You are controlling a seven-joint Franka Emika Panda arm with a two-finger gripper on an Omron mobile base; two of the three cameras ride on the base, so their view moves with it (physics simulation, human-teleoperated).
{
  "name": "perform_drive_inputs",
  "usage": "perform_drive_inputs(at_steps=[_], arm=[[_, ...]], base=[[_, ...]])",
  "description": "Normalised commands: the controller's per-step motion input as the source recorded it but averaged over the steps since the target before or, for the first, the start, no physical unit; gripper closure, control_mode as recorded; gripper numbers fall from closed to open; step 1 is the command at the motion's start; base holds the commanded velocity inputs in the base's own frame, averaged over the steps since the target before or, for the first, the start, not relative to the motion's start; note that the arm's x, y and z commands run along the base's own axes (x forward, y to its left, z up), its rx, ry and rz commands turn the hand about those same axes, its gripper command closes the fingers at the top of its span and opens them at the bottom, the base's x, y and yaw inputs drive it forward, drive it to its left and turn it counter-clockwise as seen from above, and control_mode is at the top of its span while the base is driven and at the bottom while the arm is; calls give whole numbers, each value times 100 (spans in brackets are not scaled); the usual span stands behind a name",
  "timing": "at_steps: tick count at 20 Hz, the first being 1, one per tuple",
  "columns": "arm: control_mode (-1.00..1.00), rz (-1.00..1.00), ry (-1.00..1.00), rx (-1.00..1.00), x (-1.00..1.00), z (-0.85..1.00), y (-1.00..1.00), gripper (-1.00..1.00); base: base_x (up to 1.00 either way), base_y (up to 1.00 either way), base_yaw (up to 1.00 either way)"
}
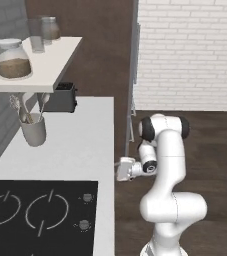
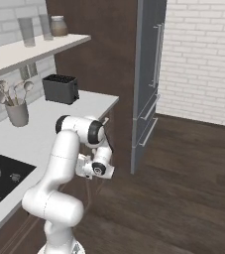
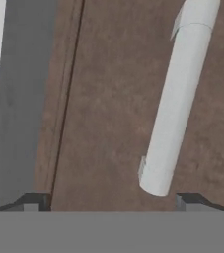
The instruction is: Take a straw from the drawer in front and place it inside the glass cup on the dining counter.
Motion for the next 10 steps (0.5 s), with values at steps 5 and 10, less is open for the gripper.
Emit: perform_drive_inputs(at_steps=[5, 10], arm=[[-100, 0, -1, -3, 34, -4, 16, -100], [-100, 0, -1, 0, 22, -16, 5, -100]], base=[[0, 0, 0], [0, 0, 0]])
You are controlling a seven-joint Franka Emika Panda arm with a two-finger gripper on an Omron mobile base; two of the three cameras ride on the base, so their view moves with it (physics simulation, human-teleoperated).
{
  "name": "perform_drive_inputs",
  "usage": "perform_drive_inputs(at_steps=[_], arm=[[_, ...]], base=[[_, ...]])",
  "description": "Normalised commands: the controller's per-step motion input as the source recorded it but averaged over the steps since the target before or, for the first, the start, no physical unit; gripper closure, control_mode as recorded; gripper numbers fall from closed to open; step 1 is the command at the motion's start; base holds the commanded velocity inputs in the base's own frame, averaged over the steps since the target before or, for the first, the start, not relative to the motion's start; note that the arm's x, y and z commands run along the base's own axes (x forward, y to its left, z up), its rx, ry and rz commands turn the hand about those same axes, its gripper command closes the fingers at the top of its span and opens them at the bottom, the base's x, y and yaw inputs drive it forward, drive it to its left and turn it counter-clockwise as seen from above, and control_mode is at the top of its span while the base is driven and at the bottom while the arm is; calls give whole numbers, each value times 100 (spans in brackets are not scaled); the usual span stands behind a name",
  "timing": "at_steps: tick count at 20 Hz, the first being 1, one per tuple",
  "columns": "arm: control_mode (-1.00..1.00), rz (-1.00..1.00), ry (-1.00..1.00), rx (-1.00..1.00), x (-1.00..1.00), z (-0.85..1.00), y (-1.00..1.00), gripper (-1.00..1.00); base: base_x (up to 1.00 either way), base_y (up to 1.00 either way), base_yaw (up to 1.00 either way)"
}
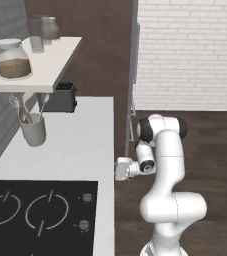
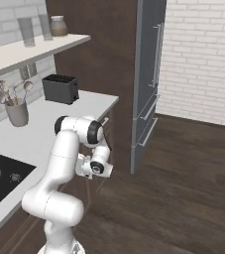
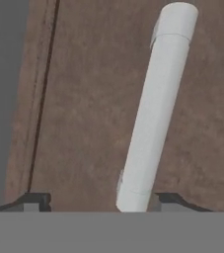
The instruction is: Take a straw from the drawer in front and place it inside the glass cup on the dining counter.
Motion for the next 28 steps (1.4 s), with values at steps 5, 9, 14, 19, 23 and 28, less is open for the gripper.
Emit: perform_drive_inputs(at_steps=[5, 9, 14, 19, 23, 28], arm=[[-100, 0, 0, -2, 18, -33, 0, -100], [-100, 0, 0, -2, 20, -25, 0, -100], [-100, 0, -5, 0, 19, 1, 2, -100], [-100, 0, -10, 0, 2, 19, 14, -100], [-100, 0, -2, -1, 0, 0, 39, -100], [-100, 0, 0, -1, 0, 0, 39, 100]], base=[[0, 0, 0], [0, 0, 0], [0, 0, 0], [0, 0, 0], [0, 0, 0], [0, 0, 0]])
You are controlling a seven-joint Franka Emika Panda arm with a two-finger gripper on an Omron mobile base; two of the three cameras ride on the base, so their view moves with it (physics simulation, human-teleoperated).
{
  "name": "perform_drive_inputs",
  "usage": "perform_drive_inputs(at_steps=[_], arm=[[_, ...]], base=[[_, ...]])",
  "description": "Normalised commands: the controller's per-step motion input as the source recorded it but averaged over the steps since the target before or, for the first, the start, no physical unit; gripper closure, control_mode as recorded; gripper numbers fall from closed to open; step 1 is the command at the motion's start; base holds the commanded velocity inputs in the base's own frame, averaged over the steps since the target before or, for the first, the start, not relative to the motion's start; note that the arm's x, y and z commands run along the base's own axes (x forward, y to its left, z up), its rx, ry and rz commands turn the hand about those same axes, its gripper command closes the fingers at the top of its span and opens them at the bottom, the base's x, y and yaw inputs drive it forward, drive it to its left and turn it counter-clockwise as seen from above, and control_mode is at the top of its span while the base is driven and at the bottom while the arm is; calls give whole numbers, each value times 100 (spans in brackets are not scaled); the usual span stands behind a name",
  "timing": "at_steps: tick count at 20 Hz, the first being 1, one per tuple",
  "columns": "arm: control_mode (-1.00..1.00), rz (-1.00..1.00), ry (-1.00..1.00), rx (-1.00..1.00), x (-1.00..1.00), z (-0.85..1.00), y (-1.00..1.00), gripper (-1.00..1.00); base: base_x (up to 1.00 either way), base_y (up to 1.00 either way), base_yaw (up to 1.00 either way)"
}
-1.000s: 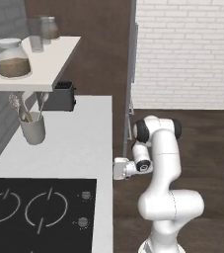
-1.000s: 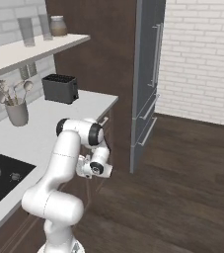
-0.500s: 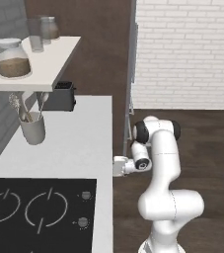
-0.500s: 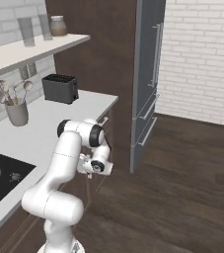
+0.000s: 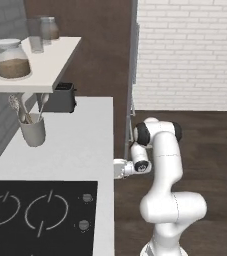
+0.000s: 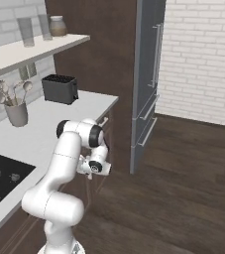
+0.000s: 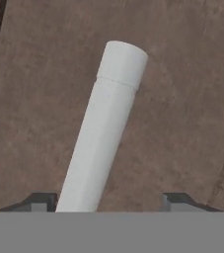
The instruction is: Take a straw from the drawer in front and place it inside the glass cup on the dining counter.
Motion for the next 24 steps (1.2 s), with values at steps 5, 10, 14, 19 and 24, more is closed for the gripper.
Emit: perform_drive_inputs(at_steps=[5, 10, 14, 19, 24], arm=[[-100, 0, 0, 0, -20, 4, -40, 100], [-100, 0, 0, 0, -30, 15, -100, 100], [-100, 0, 0, 1, -24, 17, -100, 100], [-100, 0, 0, 0, -27, 19, -100, 100], [-100, 0, 0, 0, -28, 15, -100, 100]], base=[[0, 0, 0], [0, 0, 0], [0, 0, 0], [0, 0, 0], [0, 0, 0]])
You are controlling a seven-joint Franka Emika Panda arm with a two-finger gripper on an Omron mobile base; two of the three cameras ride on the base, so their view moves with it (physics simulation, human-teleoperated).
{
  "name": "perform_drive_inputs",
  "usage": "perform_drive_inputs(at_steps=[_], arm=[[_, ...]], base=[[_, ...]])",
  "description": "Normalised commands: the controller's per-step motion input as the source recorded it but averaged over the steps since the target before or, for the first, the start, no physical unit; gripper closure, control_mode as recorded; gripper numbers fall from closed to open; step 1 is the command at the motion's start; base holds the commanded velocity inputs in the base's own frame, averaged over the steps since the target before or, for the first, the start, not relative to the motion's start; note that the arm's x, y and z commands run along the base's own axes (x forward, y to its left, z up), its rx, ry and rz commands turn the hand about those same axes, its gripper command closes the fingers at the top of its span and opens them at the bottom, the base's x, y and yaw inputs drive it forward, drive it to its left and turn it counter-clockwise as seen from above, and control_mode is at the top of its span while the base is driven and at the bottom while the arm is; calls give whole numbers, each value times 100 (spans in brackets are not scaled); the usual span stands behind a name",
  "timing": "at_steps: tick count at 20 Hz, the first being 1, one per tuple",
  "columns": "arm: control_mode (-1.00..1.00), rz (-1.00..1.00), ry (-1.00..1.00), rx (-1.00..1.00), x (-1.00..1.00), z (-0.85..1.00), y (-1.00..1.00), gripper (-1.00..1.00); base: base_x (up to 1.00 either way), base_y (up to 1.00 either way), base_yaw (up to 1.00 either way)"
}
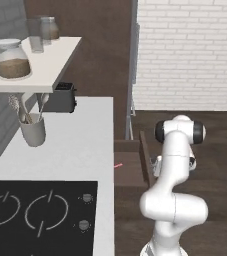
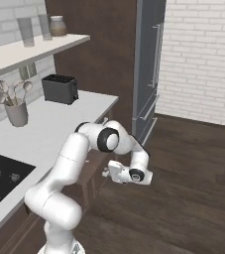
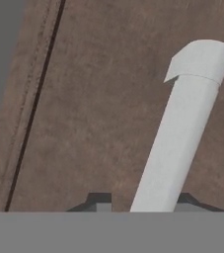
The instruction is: Take a straw from the drawer in front and place it inside the glass cup on the dining counter.
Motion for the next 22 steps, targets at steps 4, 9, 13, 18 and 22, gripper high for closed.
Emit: perform_drive_inputs(at_steps=[4, 9, 13, 18, 22], arm=[[-100, 0, 0, 0, -29, 6, -100, -100], [-100, 0, 2, -2, -8, 0, -70, -100], [-100, -6, 0, -19, -6, 11, -65, -100], [-100, -12, 0, -28, -19, 52, -31, -100], [-100, -10, -11, -29, -55, 94, 6, -100]], base=[[0, 0, 0], [0, 0, 0], [0, 0, 0], [0, 0, 0], [0, 0, 0]])
